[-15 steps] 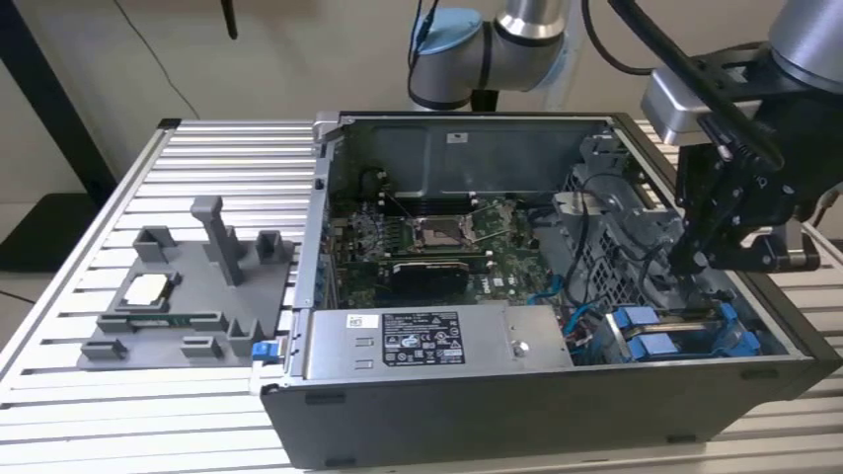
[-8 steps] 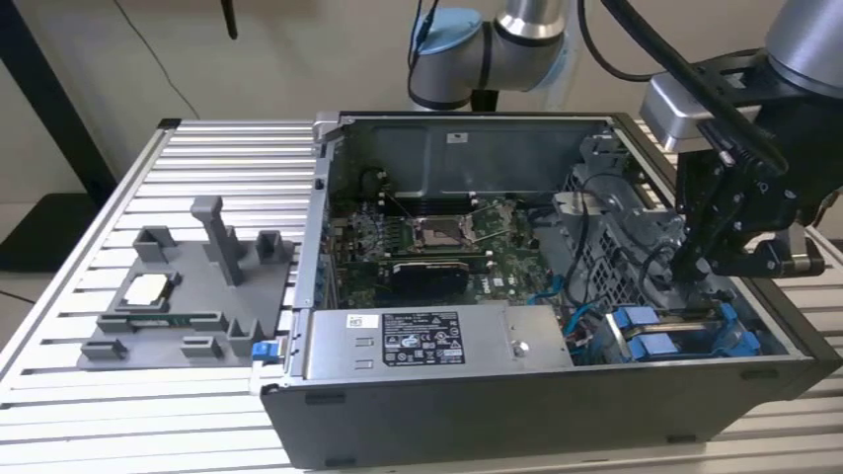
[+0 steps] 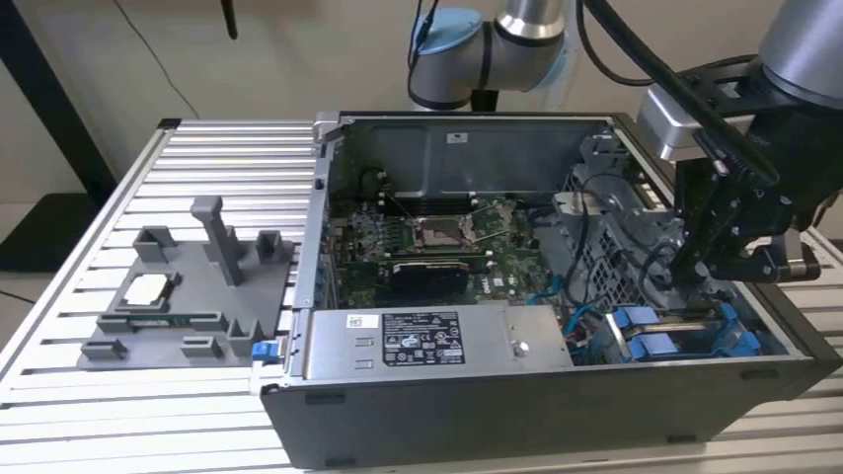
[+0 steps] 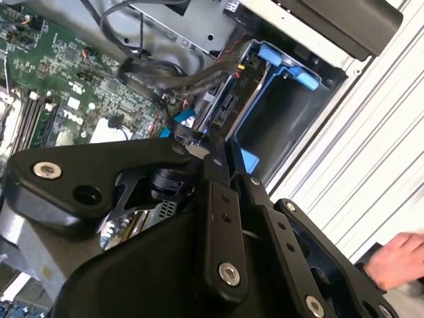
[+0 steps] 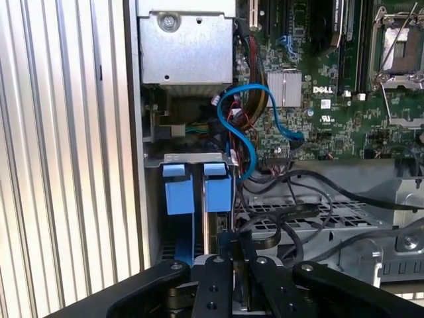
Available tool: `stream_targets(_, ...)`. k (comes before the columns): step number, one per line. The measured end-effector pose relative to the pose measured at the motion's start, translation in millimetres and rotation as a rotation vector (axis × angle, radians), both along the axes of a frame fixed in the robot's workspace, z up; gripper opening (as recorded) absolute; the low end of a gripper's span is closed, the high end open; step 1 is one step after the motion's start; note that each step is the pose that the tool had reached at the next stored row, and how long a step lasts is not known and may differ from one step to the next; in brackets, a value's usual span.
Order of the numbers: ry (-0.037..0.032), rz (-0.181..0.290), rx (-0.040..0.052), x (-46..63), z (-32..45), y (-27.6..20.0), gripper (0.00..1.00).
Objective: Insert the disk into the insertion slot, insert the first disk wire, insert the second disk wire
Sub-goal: 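Insert the second disk wire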
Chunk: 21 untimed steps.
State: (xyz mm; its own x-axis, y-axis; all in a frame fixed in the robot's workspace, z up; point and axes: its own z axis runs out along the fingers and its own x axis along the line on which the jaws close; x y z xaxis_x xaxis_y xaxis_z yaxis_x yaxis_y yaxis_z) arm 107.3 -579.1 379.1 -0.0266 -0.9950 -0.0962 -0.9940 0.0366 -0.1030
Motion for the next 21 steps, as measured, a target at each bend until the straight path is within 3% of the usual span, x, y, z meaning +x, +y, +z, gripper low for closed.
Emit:
stream_targets(12,-0.0074,0.0,0.0,5.1,-20.7,0.0,0.16)
stream_targets(21,-0.0172,0.0,0.0,12.9,-33.8,0.1,0.16)
